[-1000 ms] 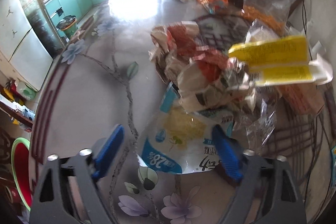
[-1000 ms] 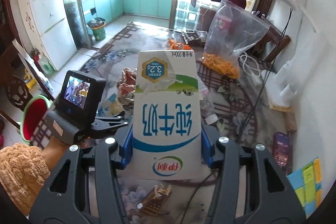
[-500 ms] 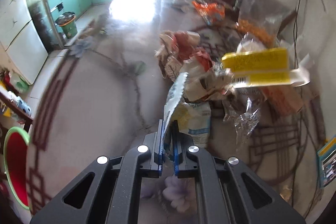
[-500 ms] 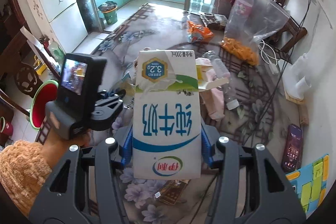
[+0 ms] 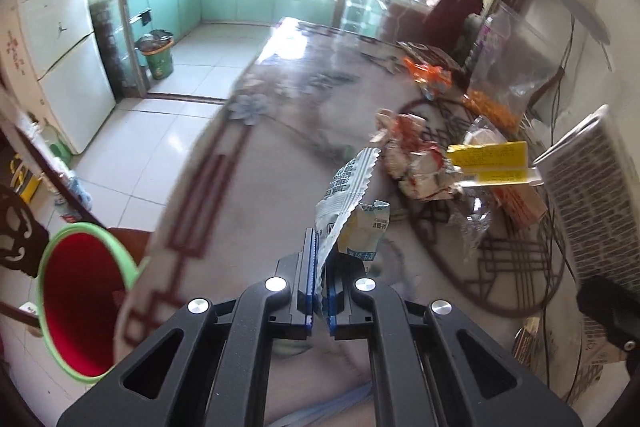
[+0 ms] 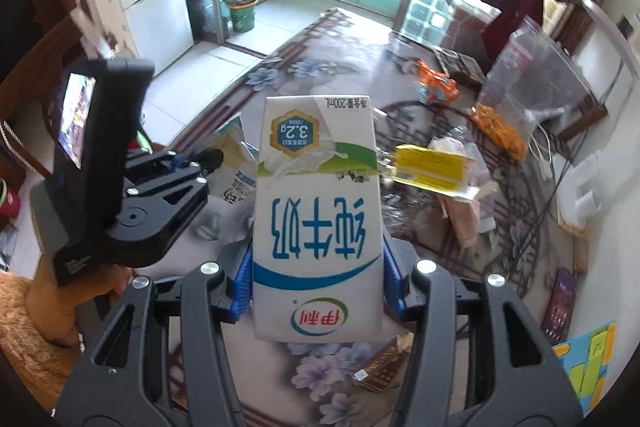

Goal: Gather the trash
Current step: 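Carry both items to the red bucket and open both grippers to drop them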

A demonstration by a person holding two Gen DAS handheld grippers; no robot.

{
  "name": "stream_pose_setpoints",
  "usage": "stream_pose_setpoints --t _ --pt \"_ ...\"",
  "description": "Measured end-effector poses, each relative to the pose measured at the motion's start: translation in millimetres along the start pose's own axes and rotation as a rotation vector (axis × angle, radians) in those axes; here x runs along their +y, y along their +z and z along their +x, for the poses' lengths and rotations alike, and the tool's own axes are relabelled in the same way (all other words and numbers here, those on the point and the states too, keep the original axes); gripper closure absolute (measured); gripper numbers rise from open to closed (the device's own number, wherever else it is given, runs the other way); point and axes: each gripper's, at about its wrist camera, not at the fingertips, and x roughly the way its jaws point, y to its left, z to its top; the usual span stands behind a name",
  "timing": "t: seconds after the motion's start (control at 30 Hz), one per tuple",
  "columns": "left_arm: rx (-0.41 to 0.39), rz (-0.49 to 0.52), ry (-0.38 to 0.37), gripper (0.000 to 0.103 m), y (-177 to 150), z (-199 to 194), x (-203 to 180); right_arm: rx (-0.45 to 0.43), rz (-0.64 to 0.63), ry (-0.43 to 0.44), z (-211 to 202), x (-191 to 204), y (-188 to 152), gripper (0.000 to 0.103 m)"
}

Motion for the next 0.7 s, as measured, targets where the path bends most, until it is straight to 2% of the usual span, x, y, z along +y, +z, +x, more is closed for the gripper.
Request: stream_pose_setpoints --t 0.27,0.53,0.7 --pt "-0.023 -0.078 0.077 0.101 -15 -39 82 -0.025 -0.114 -0.026 -6 78 18 0.053" --pt "-0.041 -0.162 0.151 0.101 -30 -66 156 -0.045 -0.214 0.019 -7 151 37 0.052" --pt "-0.037 -0.192 0.243 0.101 -43 -77 198 -0.047 -0.265 0.06 -1 193 45 0.052"
